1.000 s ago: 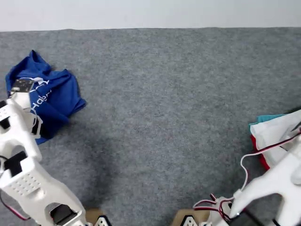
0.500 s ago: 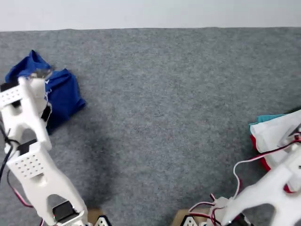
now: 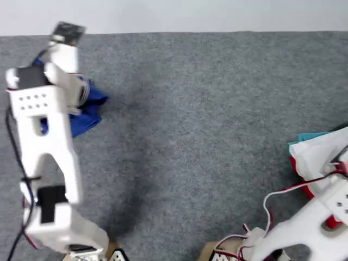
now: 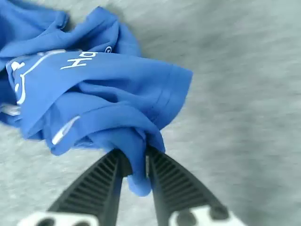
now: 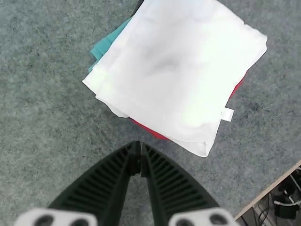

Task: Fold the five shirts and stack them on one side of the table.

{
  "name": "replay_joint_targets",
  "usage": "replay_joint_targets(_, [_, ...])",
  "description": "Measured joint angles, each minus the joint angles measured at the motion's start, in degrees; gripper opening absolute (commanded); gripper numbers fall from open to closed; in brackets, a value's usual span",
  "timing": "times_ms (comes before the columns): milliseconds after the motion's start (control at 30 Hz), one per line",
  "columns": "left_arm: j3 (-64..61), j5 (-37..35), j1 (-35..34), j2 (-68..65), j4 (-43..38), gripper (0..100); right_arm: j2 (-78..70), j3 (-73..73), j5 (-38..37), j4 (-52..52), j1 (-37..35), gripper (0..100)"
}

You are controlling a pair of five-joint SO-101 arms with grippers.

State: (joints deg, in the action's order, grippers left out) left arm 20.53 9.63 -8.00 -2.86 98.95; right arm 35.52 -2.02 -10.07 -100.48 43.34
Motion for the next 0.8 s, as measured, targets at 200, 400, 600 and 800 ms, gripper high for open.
replay_joint_targets(200, [-5.01,-10.55,14.33,12.22,0.26,0,0.97,-2.46,0.00,0.00,0.00,0.9])
replay_joint_targets(400, [-5.27,-13.19,23.74,16.70,0.35,0,2.46,-6.95,0.00,0.00,0.00,0.9])
replay_joint_targets(600, [-5.63,-12.22,27.43,17.05,0.44,14,7.03,-7.38,0.00,0.00,-7.38,1.1])
replay_joint_targets(800, [-5.89,-10.55,27.87,17.32,0.44,21,8.09,-7.38,0.00,0.00,-18.64,1.2])
